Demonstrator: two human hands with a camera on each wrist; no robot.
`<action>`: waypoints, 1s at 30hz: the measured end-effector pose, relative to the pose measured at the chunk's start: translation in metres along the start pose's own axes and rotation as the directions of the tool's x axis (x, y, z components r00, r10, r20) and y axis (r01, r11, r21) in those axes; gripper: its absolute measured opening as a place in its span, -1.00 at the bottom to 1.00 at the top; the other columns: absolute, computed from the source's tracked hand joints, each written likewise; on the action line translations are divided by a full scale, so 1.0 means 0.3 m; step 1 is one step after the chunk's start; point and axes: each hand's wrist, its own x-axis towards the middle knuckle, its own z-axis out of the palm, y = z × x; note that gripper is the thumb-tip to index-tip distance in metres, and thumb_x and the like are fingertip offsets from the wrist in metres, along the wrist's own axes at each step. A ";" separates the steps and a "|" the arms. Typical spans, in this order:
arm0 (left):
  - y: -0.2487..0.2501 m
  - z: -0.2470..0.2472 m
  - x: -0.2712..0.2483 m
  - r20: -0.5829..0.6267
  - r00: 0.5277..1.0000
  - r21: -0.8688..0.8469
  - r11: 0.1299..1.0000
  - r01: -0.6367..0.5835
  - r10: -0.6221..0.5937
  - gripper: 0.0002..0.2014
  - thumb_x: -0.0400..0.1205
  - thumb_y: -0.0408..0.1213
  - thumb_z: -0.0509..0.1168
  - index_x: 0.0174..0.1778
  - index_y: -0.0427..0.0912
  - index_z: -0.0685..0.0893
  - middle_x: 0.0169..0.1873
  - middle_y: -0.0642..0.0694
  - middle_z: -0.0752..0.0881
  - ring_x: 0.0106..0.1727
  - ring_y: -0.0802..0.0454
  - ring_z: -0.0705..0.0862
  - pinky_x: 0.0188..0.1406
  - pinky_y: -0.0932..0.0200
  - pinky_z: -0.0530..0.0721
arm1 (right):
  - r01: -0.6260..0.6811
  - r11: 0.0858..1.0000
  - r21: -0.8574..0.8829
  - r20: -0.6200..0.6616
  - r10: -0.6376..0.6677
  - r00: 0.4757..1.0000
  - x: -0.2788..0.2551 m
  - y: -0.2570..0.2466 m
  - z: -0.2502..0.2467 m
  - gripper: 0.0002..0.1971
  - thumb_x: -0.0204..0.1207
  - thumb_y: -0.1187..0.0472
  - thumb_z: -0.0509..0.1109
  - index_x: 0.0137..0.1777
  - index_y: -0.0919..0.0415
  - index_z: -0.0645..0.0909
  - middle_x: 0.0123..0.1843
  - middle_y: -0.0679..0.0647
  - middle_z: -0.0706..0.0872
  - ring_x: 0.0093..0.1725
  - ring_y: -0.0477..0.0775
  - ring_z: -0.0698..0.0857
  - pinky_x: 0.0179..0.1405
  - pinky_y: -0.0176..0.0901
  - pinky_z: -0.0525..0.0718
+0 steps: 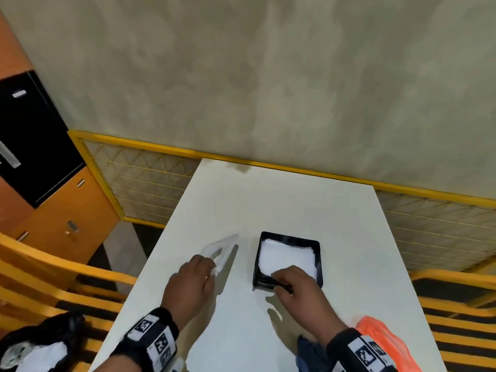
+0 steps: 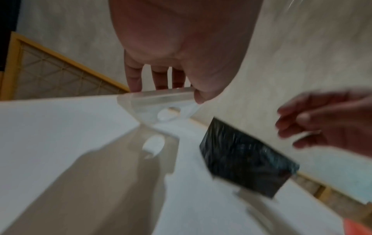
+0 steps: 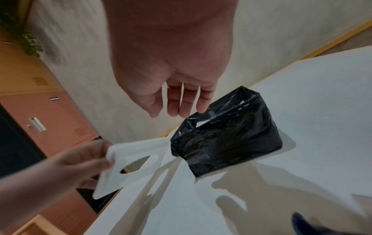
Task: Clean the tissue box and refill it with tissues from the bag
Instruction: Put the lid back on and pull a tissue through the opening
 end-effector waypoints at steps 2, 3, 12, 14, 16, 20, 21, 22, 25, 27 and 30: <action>0.023 -0.103 0.055 -0.083 0.996 -0.125 0.992 0.017 -0.028 -0.64 0.68 0.08 0.01 0.14 0.02 0.64 0.02 0.07 0.62 -0.08 0.04 0.66 -0.18 0.02 0.68 | -0.075 0.994 0.083 -0.044 0.079 0.996 0.019 -0.031 -0.015 -0.72 0.57 0.24 0.43 0.24 -0.03 0.67 0.12 -0.22 0.66 0.13 -0.30 0.65 0.12 -0.40 0.65; 0.041 -0.151 0.081 -0.118 0.992 -0.205 0.979 0.019 -0.044 -0.67 0.72 0.06 0.08 0.16 -0.01 0.66 0.03 0.05 0.62 -0.05 0.06 0.65 -0.11 0.04 0.66 | -0.110 0.985 0.132 -0.069 0.120 0.990 0.028 -0.045 -0.022 -0.71 0.57 0.22 0.44 0.27 -0.03 0.65 0.15 -0.22 0.67 0.14 -0.32 0.64 0.08 -0.45 0.64; 0.255 -0.222 0.264 0.154 0.971 -0.757 0.610 0.234 -0.181 -0.74 0.73 -0.17 0.22 -0.14 -0.15 0.77 -0.13 -0.30 0.79 0.00 -0.42 0.75 0.00 -0.49 0.76 | -0.263 0.792 0.550 -0.169 0.414 0.894 0.056 -0.081 -0.133 -0.84 0.62 0.20 0.33 0.05 -0.03 0.72 -0.06 0.09 0.79 -0.07 0.10 0.79 -0.10 0.07 0.81; 0.283 -0.160 0.303 0.194 0.958 -0.740 0.610 0.283 -0.210 -0.80 0.71 -0.22 0.26 -0.09 -0.15 0.78 -0.14 -0.31 0.78 -0.04 -0.40 0.75 -0.02 -0.47 0.78 | -0.304 0.767 0.565 -0.190 0.480 0.857 0.051 -0.037 -0.163 -0.86 0.57 0.17 0.35 -0.14 0.12 0.72 -0.24 0.11 0.77 -0.27 0.10 0.74 -0.31 0.02 0.72; 0.309 -0.092 0.334 0.243 0.938 -0.720 0.602 0.346 -0.248 -0.77 0.68 -0.29 0.31 0.23 -0.15 0.72 -0.10 -0.20 0.77 -0.02 -0.22 0.78 -0.04 -0.36 0.82 | -0.379 0.759 0.529 -0.202 0.547 0.813 0.047 0.025 -0.182 -0.69 0.46 0.02 0.36 -0.35 0.27 0.55 -0.42 0.09 0.58 -0.42 0.07 0.55 -0.38 -0.05 0.55; 0.397 0.007 0.352 0.232 0.949 -0.545 0.779 0.310 -0.215 -0.75 0.61 -0.32 0.40 0.20 -0.05 0.66 -0.09 0.02 0.69 0.01 -0.06 0.70 -0.04 0.15 0.68 | -0.496 0.730 0.469 -0.157 0.622 0.767 0.060 0.122 -0.205 -0.73 0.58 0.20 0.32 -0.37 0.17 0.52 -0.41 0.08 0.54 -0.45 0.10 0.49 -0.46 -0.13 0.57; 0.414 0.023 0.351 0.232 0.951 -0.501 0.813 0.297 -0.205 -0.82 0.61 -0.35 0.39 0.02 0.02 0.63 -0.16 0.08 0.65 -0.01 -0.04 0.67 -0.11 0.21 0.62 | -0.519 0.730 0.445 -0.142 0.629 0.764 0.064 0.131 -0.203 -0.83 0.60 0.21 0.32 -0.24 0.15 0.61 -0.33 0.09 0.62 -0.42 0.12 0.56 -0.48 -0.13 0.63; 0.428 0.043 0.351 0.236 0.951 -0.477 0.828 0.294 -0.201 -0.81 0.61 -0.37 0.38 -0.09 0.05 0.58 -0.22 0.13 0.60 -0.04 -0.02 0.63 -0.18 0.28 0.57 | -0.530 0.736 0.422 -0.131 0.628 0.767 0.066 0.141 -0.201 -0.90 0.59 0.18 0.32 -0.07 0.15 0.66 -0.22 0.11 0.70 -0.36 0.14 0.64 -0.45 -0.10 0.69; 0.422 0.104 0.358 0.244 0.942 -0.411 0.855 0.315 -0.229 -0.94 0.58 -0.38 0.35 -0.15 -0.15 0.62 -0.18 -0.03 0.67 -0.05 -0.07 0.65 -0.08 0.07 0.66 | -0.557 0.768 0.317 -0.103 0.612 0.784 0.093 0.181 -0.183 -0.64 0.56 0.06 0.30 0.33 0.12 0.60 0.09 0.10 0.75 -0.01 0.16 0.75 -0.03 0.09 0.80; 0.397 0.144 0.362 0.246 0.932 -0.382 0.858 0.345 -0.265 -0.93 0.55 -0.34 0.36 -0.09 -0.15 0.66 -0.03 -0.17 0.70 0.01 -0.14 0.68 0.03 0.03 0.67 | -0.540 0.792 0.284 -0.113 0.587 0.801 0.108 0.184 -0.181 -0.64 0.60 0.10 0.29 0.36 0.15 0.59 0.08 0.06 0.72 0.02 0.13 0.72 0.02 0.09 0.78; 0.387 0.172 0.357 0.231 0.928 -0.357 0.862 0.360 -0.291 -0.71 0.57 -0.32 0.37 0.22 -0.12 0.68 0.13 -0.14 0.65 0.15 -0.10 0.66 0.15 0.09 0.63 | -0.506 0.837 0.209 -0.133 0.537 0.833 0.133 0.190 -0.185 -0.71 0.63 0.21 0.29 0.29 0.28 0.63 -0.04 0.07 0.65 -0.09 0.10 0.65 -0.09 -0.06 0.70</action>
